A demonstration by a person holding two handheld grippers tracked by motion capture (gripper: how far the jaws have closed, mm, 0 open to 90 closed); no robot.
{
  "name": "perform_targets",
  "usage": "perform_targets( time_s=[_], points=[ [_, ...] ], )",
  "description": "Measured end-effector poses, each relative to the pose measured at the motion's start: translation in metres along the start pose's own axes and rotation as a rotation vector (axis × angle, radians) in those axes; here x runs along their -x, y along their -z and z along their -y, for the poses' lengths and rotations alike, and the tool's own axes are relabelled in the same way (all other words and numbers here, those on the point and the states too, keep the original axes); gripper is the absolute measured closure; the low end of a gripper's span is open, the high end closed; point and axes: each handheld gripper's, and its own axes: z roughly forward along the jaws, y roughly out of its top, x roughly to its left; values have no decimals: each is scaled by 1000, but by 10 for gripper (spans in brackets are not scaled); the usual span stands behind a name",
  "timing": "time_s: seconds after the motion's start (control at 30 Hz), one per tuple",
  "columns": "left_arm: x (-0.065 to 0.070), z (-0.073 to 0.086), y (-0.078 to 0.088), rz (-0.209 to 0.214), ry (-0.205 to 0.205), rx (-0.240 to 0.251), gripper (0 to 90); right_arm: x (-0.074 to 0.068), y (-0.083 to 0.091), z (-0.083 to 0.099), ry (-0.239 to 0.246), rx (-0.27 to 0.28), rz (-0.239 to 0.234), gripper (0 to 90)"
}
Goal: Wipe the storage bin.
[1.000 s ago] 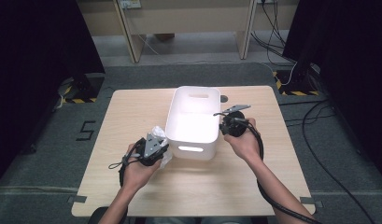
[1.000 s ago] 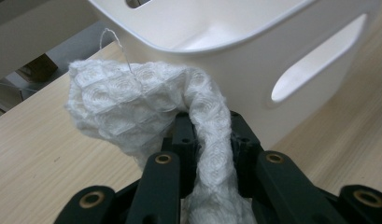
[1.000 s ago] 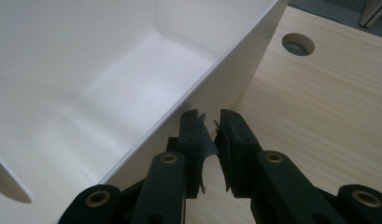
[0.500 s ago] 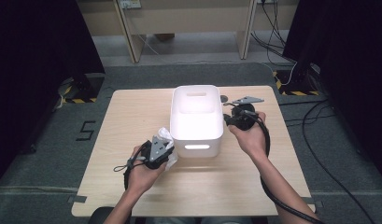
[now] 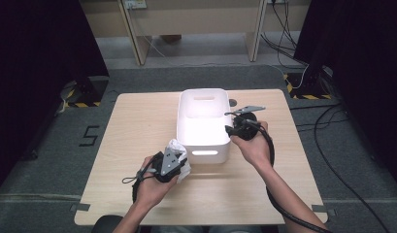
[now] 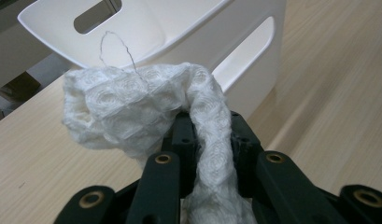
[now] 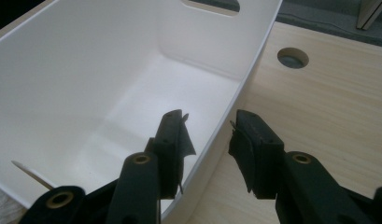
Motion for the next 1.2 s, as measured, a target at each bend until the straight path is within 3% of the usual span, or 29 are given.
perform_targets(
  time_s=[0.23, 0.33, 0.7, 1.2],
  points=[
    [-2, -1, -5, -20, 29, 10, 761, -10, -5, 9, 38, -33, 3, 617],
    [-1, -3, -5, -11, 21, 5, 761, -12, -5, 9, 54, -32, 15, 619],
    [1, -4, -5, 0, 29, 9, 760, -9, -7, 7, 104, -31, 5, 647],
    [-1, -2, -12, 14, 30, -10, 766, -9, -8, 6, 134, -30, -7, 652]
  ],
)
